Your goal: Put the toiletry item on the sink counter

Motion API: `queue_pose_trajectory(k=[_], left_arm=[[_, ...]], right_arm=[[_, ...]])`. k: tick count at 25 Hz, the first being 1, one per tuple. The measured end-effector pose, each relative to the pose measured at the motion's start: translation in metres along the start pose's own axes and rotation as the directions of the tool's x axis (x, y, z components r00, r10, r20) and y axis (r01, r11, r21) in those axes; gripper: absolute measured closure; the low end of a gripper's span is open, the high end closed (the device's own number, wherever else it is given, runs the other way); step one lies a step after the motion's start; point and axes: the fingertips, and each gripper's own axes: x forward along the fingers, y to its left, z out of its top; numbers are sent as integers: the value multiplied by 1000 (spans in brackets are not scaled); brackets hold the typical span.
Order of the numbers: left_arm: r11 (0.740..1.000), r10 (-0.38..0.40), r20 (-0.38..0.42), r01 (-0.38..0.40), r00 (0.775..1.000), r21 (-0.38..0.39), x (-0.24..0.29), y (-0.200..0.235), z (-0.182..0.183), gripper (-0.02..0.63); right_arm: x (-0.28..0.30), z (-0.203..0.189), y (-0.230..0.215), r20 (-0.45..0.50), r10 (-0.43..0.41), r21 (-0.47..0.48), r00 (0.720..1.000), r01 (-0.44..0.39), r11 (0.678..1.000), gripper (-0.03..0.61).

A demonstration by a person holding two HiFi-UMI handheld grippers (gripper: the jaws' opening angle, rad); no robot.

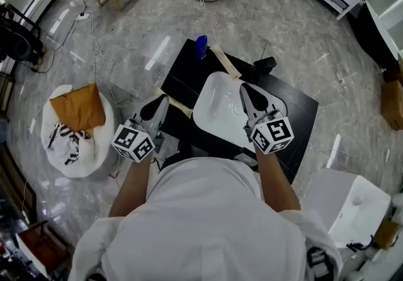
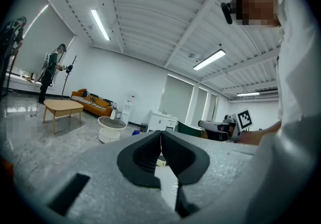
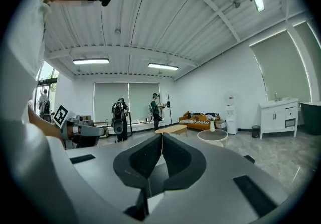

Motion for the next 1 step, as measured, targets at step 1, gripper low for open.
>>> queue_pose_trajectory(k=[1], left_arm=[[1000,0,-4,0,1000,-1,1,-2,-3,597]], right_arm=[[0,-1,-2,-1,4,5,1000,-4,1000,561]])
